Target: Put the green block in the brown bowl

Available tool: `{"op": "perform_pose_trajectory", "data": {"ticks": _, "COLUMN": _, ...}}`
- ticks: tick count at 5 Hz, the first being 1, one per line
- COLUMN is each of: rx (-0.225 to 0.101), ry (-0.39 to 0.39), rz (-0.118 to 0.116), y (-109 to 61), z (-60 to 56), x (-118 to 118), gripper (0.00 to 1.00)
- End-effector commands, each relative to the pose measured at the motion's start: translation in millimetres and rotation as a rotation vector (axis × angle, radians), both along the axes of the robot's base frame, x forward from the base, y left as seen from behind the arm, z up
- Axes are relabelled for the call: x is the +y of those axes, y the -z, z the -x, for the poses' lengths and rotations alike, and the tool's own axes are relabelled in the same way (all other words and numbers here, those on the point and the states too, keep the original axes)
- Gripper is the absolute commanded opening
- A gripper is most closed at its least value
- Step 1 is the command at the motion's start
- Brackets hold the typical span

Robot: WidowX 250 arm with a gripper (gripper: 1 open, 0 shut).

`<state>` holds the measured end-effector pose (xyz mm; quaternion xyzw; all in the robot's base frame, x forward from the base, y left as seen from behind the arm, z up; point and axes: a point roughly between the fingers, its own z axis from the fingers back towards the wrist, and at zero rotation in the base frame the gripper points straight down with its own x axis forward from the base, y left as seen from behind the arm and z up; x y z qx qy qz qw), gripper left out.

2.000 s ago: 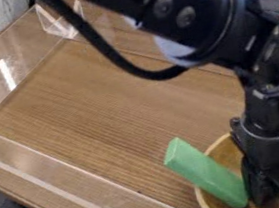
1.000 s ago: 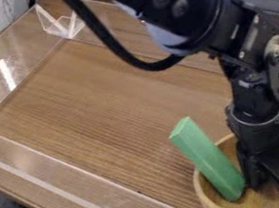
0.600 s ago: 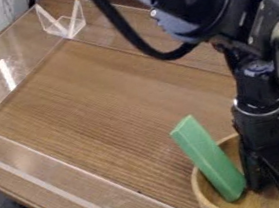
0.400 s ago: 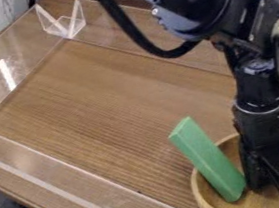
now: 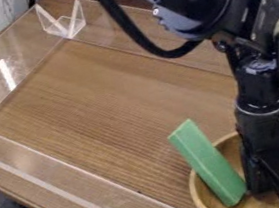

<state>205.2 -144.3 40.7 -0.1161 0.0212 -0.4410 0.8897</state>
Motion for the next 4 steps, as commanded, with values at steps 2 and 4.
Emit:
{"op": "perform_pose_trajectory", "data": {"ticks": 2, "rx": -0.042, "ry": 0.058, "rz": 0.042, "y": -16.1, "z": -6.5, "x": 11, "gripper": 0.0}}
{"op": "perform_pose_trajectory", "data": {"ticks": 4, "rx": -0.039, "ry": 0.165, "rz": 0.05, "y": -21.3, "z": -2.0, "x": 28, "gripper": 0.0}}
